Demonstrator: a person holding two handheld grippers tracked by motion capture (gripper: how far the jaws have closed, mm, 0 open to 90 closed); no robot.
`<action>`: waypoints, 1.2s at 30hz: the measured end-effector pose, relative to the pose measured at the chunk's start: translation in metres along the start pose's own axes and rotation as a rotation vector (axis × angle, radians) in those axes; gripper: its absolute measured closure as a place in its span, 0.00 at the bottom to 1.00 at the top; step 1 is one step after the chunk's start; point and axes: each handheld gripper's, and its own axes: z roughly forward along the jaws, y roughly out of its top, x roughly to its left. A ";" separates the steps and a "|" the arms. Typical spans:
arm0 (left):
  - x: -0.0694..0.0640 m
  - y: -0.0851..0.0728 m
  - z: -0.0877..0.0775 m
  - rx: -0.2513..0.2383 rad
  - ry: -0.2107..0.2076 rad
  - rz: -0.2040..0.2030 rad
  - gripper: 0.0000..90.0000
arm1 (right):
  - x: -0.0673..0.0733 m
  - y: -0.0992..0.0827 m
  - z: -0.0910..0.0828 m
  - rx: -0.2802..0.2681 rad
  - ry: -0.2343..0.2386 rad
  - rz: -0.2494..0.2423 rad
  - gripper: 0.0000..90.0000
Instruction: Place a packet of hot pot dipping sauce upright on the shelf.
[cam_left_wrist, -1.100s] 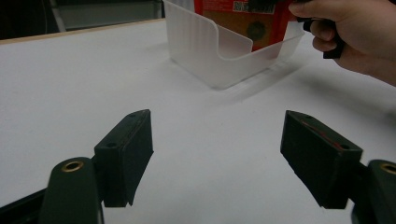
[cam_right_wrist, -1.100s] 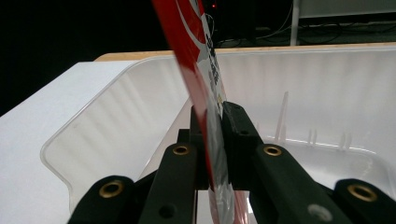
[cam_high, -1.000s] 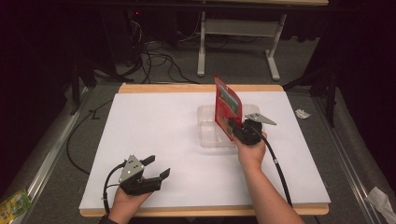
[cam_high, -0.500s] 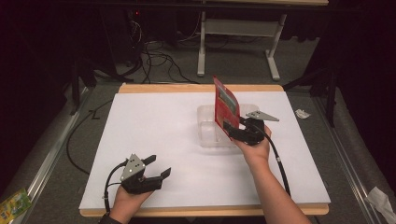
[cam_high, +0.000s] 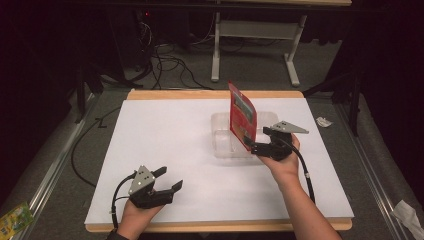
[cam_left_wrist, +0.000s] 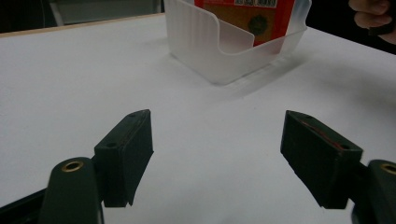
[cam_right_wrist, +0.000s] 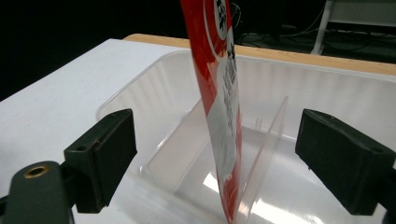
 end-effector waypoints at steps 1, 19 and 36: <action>0.000 0.000 0.000 0.001 0.000 0.000 0.29 | 0.000 -0.001 -0.004 0.000 0.003 -0.001 0.13; -0.007 -0.003 0.004 0.016 -0.020 0.001 0.28 | -0.021 -0.069 -0.110 0.004 -0.018 -0.042 0.16; -0.018 -0.006 0.012 0.041 -0.028 0.026 0.25 | -0.027 -0.101 -0.117 -0.010 -0.022 -0.015 0.16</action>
